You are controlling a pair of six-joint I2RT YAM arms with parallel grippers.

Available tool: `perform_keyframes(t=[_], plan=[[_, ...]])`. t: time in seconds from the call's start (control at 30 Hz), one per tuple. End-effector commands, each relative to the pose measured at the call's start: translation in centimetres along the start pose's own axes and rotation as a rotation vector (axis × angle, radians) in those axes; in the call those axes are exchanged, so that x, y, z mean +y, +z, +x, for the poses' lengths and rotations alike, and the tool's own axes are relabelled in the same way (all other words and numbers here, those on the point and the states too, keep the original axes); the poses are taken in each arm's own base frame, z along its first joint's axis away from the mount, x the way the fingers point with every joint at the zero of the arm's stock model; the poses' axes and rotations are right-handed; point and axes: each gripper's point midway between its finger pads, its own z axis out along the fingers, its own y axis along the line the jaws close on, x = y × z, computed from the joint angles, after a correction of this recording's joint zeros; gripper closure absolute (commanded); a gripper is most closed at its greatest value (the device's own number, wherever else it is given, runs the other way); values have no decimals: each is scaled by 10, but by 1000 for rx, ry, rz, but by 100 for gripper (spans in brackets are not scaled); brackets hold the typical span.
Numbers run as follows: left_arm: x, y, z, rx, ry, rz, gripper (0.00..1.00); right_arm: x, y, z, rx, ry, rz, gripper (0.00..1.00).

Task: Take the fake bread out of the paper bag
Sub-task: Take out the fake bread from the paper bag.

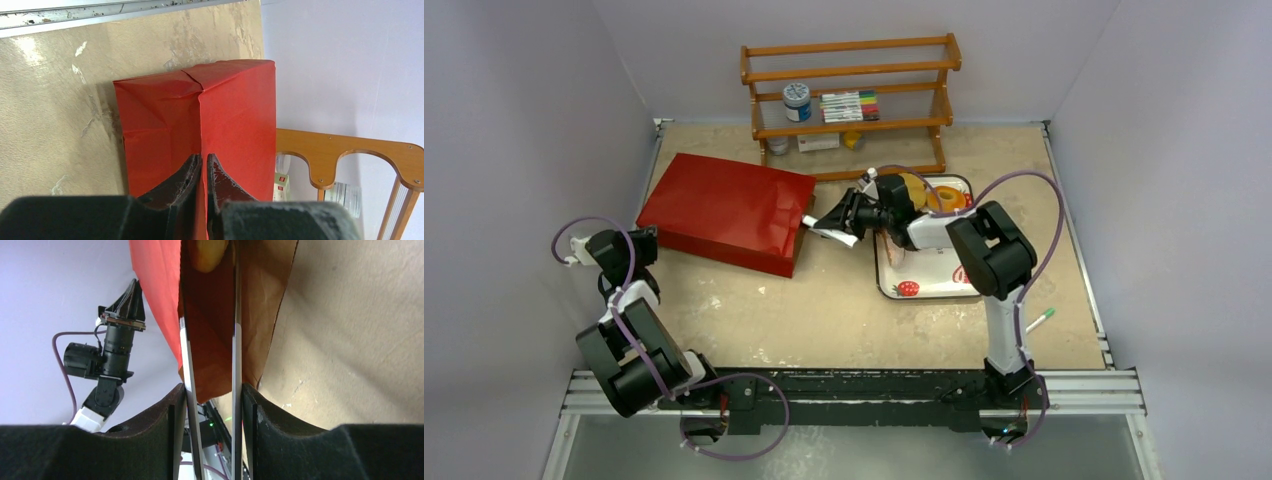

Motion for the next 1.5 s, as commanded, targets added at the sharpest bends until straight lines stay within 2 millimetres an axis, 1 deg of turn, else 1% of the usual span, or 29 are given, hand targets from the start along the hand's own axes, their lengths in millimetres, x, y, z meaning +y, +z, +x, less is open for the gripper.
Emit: perform_keyframes(t=[0.0, 0.1, 0.2, 0.33, 0.47, 0.53, 0.6, 0.7, 0.83, 1.1, 1.2, 1.37, 1.47], plan=[[-18, 1, -11, -33, 14, 66, 92, 25, 13, -7, -4, -80, -41, 54], [-18, 1, -11, -34, 13, 66, 92, 27, 24, 0, 31, -90, -42, 54], [-19, 2, -12, -34, 11, 68, 92, 28, 30, 8, 57, -107, -30, 54], [-21, 2, -13, -38, 6, 72, 92, 23, 29, 18, 81, -108, -17, 54], [-20, 2, -13, -41, -1, 70, 93, 13, 25, 25, 104, -108, 2, 60], [-21, 2, -14, -45, -1, 71, 93, 11, 23, 28, 112, -107, 4, 66], [-20, 2, -14, -46, -5, 69, 93, 10, 20, 31, 120, -107, 7, 77], [-21, 2, -16, -52, -16, 70, 93, 12, 13, 38, 142, -105, 5, 89], [-20, 3, -16, -62, -45, 75, 94, 16, 4, 44, 149, -107, -3, 100], [-19, 1, -19, -85, -103, 83, 96, 23, -16, 53, 129, -119, -5, 100], [-19, 0, -22, -102, -112, 74, 97, 22, -21, 57, 129, -121, 1, 100], [-7, -5, -32, -169, -125, -6, 100, 17, -33, 65, 123, -120, 15, 100], [3, -14, -44, -246, -135, -63, 100, 11, -44, 73, 119, -121, 34, 100]])
